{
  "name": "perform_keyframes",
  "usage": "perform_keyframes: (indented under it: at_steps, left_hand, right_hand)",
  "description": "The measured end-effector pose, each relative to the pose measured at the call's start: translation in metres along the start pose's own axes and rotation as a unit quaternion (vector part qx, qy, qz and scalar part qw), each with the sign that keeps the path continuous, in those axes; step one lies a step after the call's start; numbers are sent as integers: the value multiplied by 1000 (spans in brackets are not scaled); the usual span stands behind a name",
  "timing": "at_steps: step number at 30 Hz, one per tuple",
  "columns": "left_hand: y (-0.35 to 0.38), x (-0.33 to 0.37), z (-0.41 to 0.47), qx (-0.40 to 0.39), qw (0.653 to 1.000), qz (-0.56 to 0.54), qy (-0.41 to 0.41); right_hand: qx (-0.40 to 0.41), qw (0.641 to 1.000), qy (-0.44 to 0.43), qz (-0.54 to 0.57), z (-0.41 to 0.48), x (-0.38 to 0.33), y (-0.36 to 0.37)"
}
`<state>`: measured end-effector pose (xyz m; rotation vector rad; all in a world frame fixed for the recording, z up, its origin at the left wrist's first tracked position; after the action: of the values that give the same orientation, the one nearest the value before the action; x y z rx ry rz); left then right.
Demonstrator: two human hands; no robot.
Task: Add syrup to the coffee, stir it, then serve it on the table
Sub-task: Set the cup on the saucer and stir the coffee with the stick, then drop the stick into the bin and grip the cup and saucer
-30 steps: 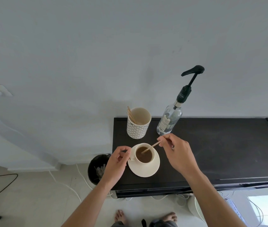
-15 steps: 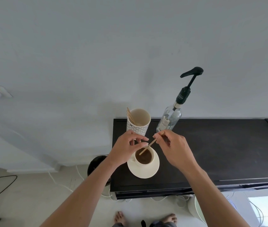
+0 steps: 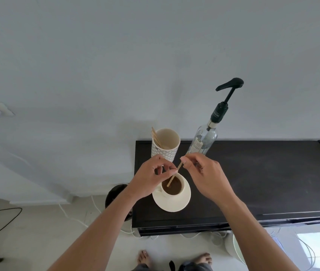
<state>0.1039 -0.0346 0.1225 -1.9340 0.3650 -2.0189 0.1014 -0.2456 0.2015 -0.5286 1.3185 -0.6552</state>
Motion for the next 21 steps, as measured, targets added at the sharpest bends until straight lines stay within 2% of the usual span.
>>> perform_keyframes:
  at_steps: [4, 8, 11, 15, 21]
  left_hand:
    - [-9, -9, -6, 42, 998, -19, -46]
    - [-20, -21, -11, 96, 983, -91, -128]
    - [-28, -28, -17, 128, 964, -149, -182]
    - [-38, -43, -24, 167, 943, -172, -231]
    - [-60, -71, -31, 205, 922, -188, -270]
  right_hand:
    - [-2, 999, 45, 16, -4, 21, 10]
    - [3, 999, 38, -37, -14, 61, 26]
    - [-27, 995, 39, -87, -27, 95, 45]
    - [-58, 989, 49, -130, -48, 136, 68]
    - [-31, 975, -57, -212, -70, 167, 91]
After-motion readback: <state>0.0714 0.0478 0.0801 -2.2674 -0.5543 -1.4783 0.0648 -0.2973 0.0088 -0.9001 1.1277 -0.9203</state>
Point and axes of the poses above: each hand's wrist, its own z-axis towards the middle knuckle, its own y-axis out of the palm, x = y × z, the point moved 4 cm from there along z, towards the middle knuckle, and after that the axes turned 14 degrees about x, right-handed, at the moved point
